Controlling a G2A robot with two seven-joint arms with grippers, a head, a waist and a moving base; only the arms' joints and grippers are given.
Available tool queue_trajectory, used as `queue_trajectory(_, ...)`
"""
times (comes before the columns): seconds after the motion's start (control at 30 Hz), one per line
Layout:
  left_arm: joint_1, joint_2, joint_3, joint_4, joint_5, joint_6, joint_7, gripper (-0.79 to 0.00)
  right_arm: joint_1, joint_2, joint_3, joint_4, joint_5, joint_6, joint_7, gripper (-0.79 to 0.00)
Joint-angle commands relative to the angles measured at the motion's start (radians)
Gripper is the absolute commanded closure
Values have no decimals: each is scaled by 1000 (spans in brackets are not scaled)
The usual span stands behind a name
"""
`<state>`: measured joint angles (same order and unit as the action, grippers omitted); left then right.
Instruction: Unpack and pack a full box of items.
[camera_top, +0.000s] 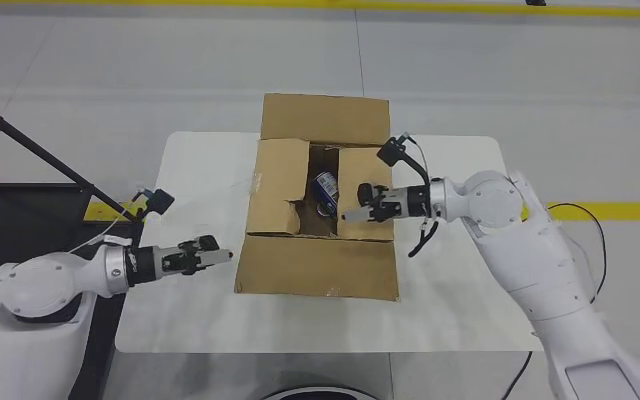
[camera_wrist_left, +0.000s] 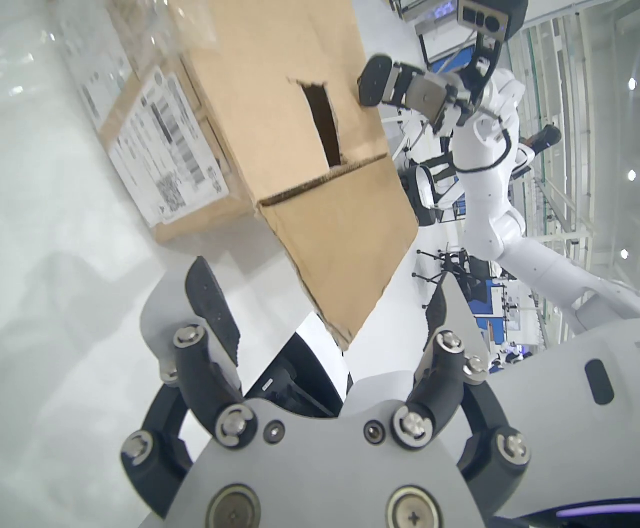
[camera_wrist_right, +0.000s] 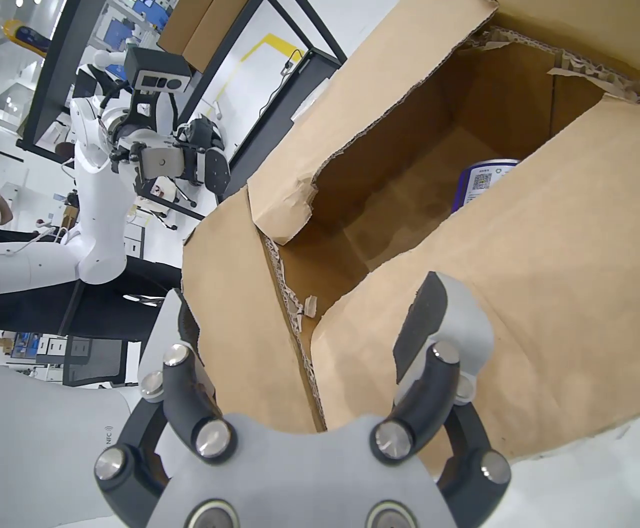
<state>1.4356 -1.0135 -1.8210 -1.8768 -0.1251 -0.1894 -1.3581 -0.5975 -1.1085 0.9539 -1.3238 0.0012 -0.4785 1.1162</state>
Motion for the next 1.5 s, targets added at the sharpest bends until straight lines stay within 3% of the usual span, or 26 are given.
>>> queue_trajectory(0.0,18,4,-2,1,-26,-19,-41,-785,-2,1,5,-7,0,5,-7,-785)
queue_trajectory(0.2,35,11,41,10,-87,-55,-103,-785,-5,3,12,-15,3,10,-12,-785)
queue_trajectory(0.5,2,14,136,26,-132,-82,-57,-785,-5,3,12,-15,3,10,-12,-785)
queue_trajectory(0.77,-20,23,143,26,-215,-98,-82,-785,-44,9,85,8,38,21,-199,-785)
queue_trajectory(1.13,-44,34,136,-14,-257,-106,-44,-785,71,-30,61,224,70,47,-404,-785)
queue_trajectory(1.47,-104,40,155,-20,-252,-82,33,-785,235,-114,-69,480,33,160,-571,-785)
